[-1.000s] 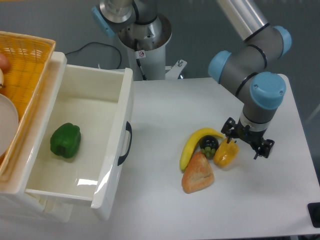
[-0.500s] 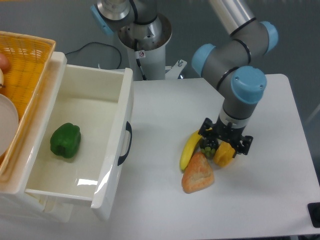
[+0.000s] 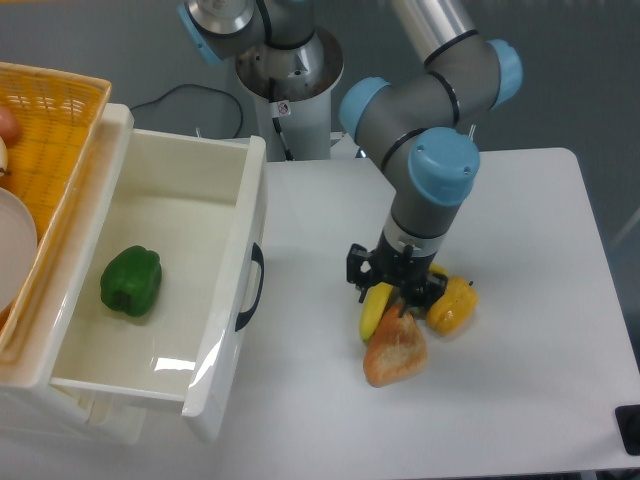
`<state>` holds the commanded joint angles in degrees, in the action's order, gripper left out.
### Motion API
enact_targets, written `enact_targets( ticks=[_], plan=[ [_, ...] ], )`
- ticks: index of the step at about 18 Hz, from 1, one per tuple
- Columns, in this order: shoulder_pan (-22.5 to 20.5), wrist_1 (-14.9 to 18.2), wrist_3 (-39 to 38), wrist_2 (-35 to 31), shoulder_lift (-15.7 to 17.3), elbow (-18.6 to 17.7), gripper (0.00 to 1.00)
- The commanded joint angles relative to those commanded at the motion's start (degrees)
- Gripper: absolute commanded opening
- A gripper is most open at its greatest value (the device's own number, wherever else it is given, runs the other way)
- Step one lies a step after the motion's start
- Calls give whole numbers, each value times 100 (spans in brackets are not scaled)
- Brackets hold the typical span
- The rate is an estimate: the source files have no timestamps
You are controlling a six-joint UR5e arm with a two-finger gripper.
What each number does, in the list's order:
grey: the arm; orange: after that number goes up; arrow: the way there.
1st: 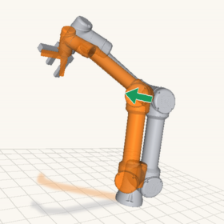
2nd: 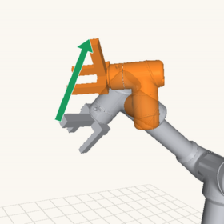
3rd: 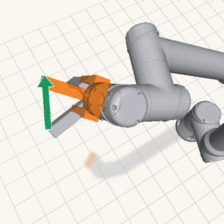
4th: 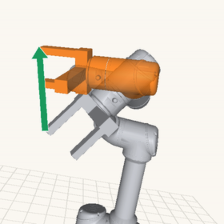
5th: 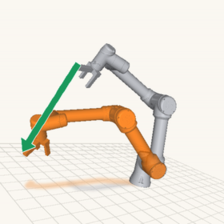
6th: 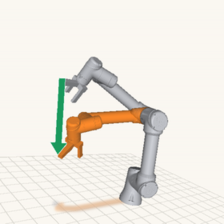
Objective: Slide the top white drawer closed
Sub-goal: 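Move the gripper up and over toward the open white drawer's front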
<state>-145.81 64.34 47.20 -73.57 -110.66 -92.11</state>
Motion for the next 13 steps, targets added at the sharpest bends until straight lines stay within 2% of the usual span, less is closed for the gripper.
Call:
enact_targets(
  ticks=[2,5,8,13],
  plan=[
    [97,96,-9,1,62,-18,18],
    [123,360,-9,237,114,-18,7],
    [115,580,-9,501,193,-18,5],
    [132,764,-9,686,281,-26,4]
  ],
)
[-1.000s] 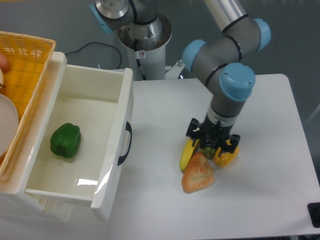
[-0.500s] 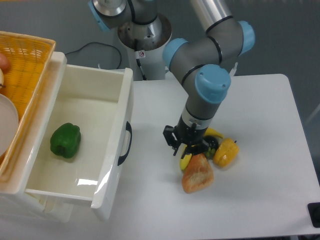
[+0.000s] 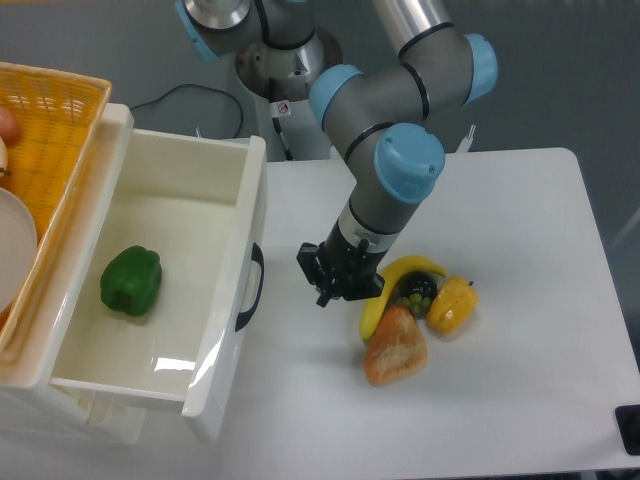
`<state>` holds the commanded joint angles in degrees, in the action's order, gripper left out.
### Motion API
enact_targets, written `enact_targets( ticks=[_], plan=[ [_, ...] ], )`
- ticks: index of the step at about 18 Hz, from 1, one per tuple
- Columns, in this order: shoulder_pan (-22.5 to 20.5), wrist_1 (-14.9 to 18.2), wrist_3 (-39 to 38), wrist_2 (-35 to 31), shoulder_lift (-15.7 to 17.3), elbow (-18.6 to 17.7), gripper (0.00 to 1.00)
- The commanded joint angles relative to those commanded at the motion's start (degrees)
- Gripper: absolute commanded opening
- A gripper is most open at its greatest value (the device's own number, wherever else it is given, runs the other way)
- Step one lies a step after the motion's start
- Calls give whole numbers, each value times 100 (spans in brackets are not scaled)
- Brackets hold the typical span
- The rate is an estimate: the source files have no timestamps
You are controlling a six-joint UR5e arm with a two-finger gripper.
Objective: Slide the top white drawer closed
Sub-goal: 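Move the gripper up and over toward the open white drawer's front, then lower the gripper against the drawer front beside its black handle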
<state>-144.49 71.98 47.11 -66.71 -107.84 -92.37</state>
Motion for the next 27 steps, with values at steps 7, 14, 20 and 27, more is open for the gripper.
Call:
enact_targets(
  ticks=[7,14,20,27],
  plan=[
    [-9,237,-9,492,79,-18,4],
    [53,510,0,598,88,-18,4],
    [53,791,9,695,106,-18,4],
    [44,853,0,826,123,-9,4]
  ],
)
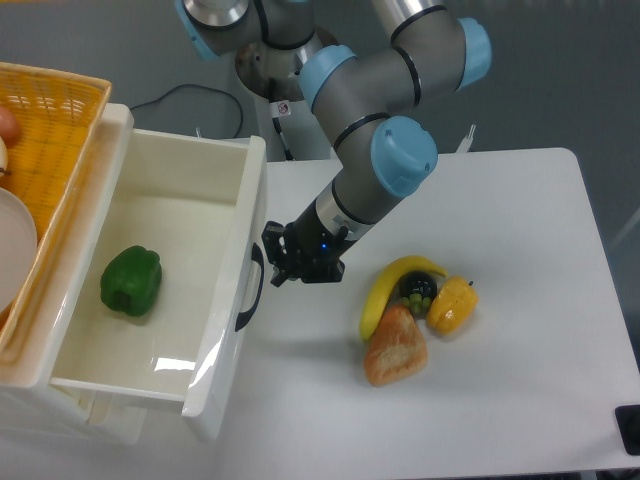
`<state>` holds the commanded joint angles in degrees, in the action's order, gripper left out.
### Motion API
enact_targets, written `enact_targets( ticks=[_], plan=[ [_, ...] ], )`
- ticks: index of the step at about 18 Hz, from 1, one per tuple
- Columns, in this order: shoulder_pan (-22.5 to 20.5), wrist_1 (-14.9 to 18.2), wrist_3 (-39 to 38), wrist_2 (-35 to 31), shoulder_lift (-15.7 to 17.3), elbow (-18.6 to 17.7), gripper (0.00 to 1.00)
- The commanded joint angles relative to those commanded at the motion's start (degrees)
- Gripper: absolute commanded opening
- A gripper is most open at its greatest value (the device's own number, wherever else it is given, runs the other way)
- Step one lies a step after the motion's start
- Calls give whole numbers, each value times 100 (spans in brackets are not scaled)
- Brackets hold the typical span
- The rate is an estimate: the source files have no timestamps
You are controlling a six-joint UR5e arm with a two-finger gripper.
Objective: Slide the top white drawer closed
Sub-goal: 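Lower the gripper against the drawer front beside its black handle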
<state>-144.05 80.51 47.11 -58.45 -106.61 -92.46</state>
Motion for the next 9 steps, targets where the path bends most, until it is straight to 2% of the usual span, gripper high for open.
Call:
enact_targets(
  ticks=[9],
  plan=[
    [9,114,9,61,53,0,4]
  ],
)
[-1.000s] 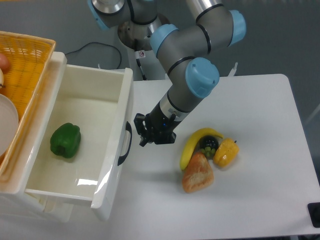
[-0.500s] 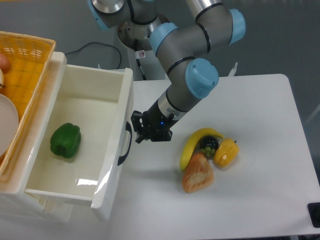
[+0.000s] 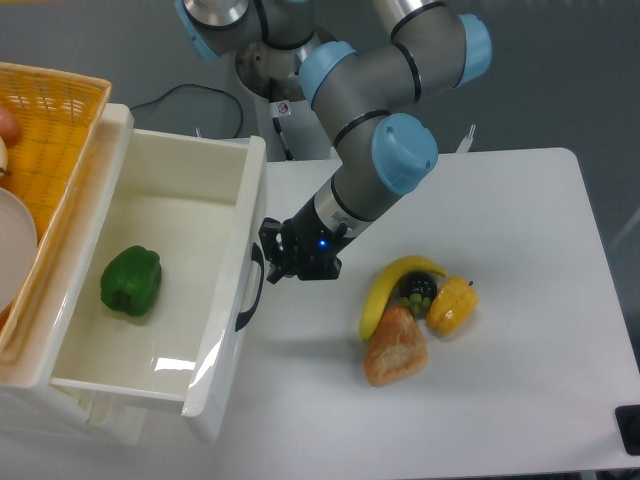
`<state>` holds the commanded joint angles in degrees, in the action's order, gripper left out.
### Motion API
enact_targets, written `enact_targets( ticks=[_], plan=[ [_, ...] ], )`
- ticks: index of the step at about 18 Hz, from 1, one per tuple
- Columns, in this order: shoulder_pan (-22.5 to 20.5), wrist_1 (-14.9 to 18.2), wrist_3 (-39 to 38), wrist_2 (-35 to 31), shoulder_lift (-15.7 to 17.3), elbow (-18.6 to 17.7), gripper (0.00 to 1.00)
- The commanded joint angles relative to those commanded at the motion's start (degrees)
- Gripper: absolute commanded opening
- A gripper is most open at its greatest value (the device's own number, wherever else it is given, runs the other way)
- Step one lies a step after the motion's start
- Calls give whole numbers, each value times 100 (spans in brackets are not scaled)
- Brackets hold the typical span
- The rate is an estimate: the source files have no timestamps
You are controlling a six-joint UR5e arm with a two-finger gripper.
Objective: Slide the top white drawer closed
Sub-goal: 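Lower the gripper against the drawer front beside its black handle, then push the white drawer front into the cabinet with the gripper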
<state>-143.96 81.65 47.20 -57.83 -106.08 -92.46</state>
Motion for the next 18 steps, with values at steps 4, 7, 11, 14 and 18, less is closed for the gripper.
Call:
enact_targets(
  ticks=[4,7,11,14,18],
  plan=[
    [17,35,0,9,35,0,4],
    [18,79,0,52,61,0,4],
    [18,123,0,123,70,0,4],
    [70,123,0,123,70,0,4],
    [131,123,-9,123,114,0,4]
  ],
)
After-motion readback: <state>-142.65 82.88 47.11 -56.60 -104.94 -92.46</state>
